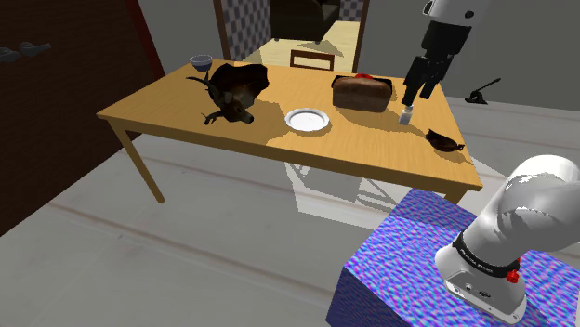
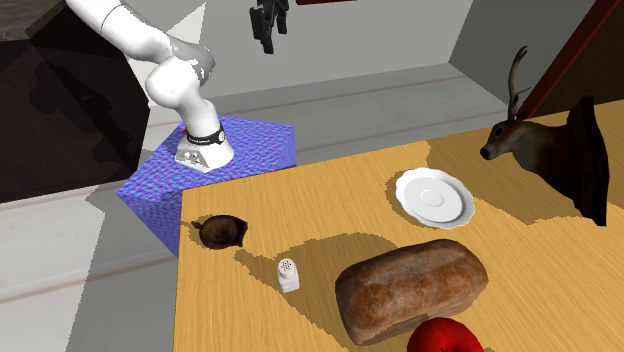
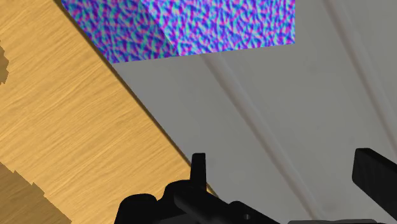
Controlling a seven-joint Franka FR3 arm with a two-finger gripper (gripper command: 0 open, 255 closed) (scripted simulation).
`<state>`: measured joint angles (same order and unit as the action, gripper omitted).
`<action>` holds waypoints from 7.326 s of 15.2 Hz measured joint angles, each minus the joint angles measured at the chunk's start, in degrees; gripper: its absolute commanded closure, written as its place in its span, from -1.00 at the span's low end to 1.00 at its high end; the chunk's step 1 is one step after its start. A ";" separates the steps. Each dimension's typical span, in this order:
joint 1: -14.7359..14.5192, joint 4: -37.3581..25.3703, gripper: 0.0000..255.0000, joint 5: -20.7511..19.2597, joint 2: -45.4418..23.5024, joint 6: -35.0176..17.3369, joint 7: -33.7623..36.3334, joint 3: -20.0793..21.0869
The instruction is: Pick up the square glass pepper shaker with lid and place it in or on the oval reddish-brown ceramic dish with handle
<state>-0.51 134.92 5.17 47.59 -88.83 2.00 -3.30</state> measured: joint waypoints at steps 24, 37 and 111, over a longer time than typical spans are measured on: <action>6.09 -11.45 -1.00 -9.37 -33.03 -16.13 -22.34 -20.76; 12.46 -32.86 -1.00 -0.86 -61.85 -18.97 -36.85 -27.57; 15.37 -12.74 1.00 -18.91 -32.27 -13.55 -35.71 -30.54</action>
<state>14.85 122.17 -13.74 15.32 -102.38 -33.70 -33.84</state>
